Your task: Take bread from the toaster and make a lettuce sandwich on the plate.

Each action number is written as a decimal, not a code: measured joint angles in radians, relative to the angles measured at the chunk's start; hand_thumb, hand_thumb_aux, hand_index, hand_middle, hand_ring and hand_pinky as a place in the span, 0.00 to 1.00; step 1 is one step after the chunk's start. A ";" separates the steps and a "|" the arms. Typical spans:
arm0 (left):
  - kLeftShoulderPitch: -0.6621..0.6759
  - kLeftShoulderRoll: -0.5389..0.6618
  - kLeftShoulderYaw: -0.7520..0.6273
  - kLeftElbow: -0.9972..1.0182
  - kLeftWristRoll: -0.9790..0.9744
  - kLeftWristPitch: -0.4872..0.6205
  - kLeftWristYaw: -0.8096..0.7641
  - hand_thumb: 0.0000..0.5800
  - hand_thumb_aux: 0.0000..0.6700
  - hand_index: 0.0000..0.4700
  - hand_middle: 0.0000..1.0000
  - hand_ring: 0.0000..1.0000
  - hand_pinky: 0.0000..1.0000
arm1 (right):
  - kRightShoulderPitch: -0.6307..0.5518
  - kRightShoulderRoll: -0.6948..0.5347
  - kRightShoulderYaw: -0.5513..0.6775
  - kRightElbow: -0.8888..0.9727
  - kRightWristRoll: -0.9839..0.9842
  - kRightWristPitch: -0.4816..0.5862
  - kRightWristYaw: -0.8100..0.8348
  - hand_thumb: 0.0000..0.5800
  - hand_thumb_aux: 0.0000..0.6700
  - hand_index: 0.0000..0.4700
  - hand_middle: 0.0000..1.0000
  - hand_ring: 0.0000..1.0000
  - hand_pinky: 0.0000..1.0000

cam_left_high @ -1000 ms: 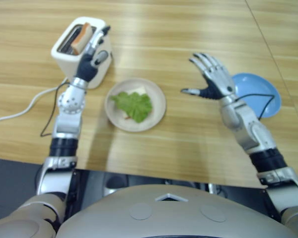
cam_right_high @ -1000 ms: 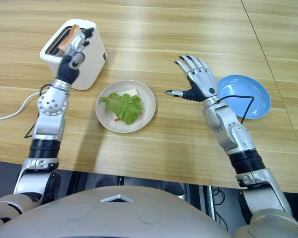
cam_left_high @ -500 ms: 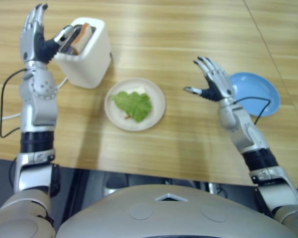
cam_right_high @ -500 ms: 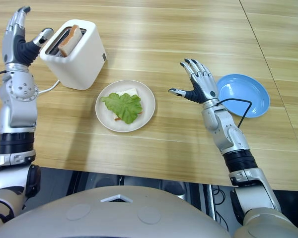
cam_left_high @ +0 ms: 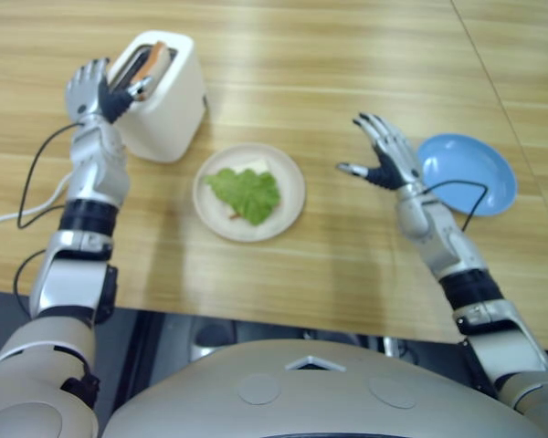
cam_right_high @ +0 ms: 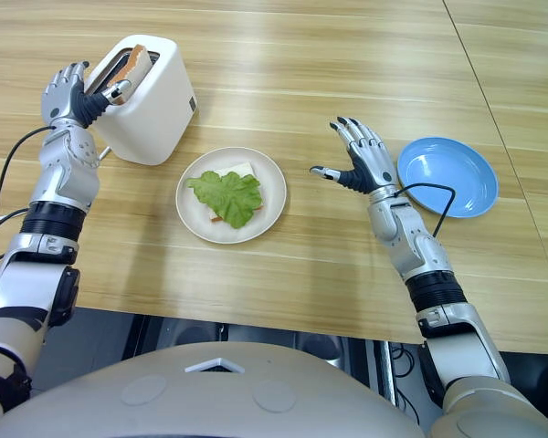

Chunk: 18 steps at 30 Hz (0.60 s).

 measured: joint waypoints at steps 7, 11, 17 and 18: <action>-0.007 0.002 0.004 0.006 -0.044 -0.021 0.063 1.00 1.00 0.98 1.00 1.00 1.00 | 0.001 0.000 0.001 0.004 0.002 -0.005 -0.005 0.00 0.00 0.00 0.00 0.00 0.00; -0.007 0.006 0.002 -0.036 -0.044 -0.032 0.091 1.00 1.00 0.98 1.00 1.00 1.00 | 0.003 -0.001 0.005 0.017 0.004 -0.005 -0.007 0.00 0.00 0.00 0.00 0.00 0.00; 0.035 0.006 -0.002 -0.159 -0.039 -0.064 0.182 1.00 1.00 0.98 1.00 1.00 1.00 | 0.002 -0.001 0.012 0.029 0.004 -0.003 -0.015 0.00 0.00 0.00 0.00 0.00 0.00; 0.047 0.006 0.004 -0.198 -0.038 -0.073 0.203 1.00 1.00 0.98 1.00 1.00 1.00 | 0.002 -0.001 0.013 0.029 0.004 -0.003 -0.016 0.00 0.00 0.00 0.00 0.00 0.00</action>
